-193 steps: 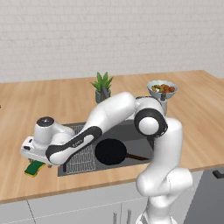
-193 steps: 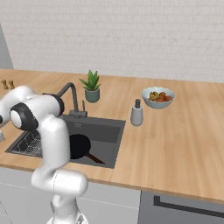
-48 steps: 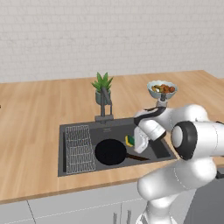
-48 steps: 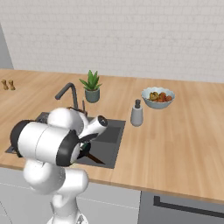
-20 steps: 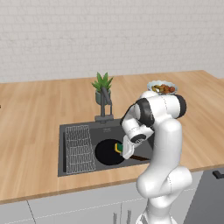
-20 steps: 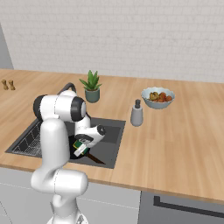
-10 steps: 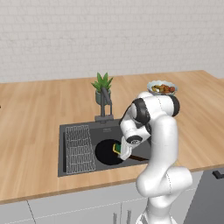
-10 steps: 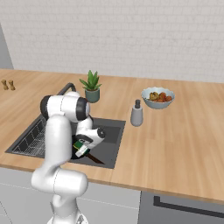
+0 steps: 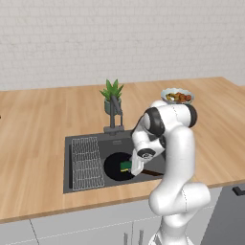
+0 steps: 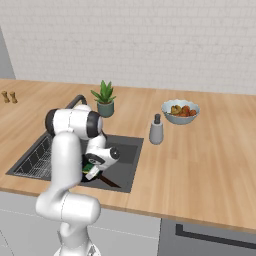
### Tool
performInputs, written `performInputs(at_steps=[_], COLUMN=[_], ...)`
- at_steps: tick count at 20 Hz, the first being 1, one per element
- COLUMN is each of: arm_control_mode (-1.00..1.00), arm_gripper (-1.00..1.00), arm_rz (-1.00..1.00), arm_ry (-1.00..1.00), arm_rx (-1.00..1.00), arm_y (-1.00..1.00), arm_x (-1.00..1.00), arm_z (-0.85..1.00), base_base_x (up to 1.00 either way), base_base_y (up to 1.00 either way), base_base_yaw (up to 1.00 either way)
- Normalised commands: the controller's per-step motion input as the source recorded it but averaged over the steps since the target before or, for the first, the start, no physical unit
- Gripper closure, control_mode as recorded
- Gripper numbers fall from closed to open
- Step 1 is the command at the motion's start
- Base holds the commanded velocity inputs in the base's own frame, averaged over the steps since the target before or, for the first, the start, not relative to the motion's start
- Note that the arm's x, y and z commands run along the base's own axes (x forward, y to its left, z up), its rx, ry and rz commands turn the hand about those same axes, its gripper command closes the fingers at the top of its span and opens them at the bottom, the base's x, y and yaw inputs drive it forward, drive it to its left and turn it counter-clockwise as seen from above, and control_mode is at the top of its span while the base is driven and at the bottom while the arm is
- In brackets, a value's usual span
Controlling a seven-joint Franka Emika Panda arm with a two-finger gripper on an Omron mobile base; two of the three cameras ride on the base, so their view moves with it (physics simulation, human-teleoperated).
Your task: Pick the pan and sponge and place them into the sink. Then turn on the water.
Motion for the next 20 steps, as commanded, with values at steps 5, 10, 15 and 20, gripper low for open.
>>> performInputs(at_steps=[5,10,15,20], arm_control_mode=[-1.00,-1.00,-1.00,-1.00], arm_gripper=[-1.00,-1.00,-1.00,-1.00], arm_rz=[0.00,0.00,0.00,-0.04], arm_ry=[-0.01,-0.05,-0.09,-0.15], arm_rx=[0.00,0.05,0.15,0.25], arm_y=[0.00,-0.04,-0.25,-0.37], arm_x=[0.00,-0.12,-0.37,-0.48], arm_z=[0.56,0.98,1.00,0.78], base_base_x=[0.00,0.00,0.00,0.00], base_base_y=[0.00,0.00,0.00,0.00], base_base_yaw=[0.00,0.00,0.00,0.00])
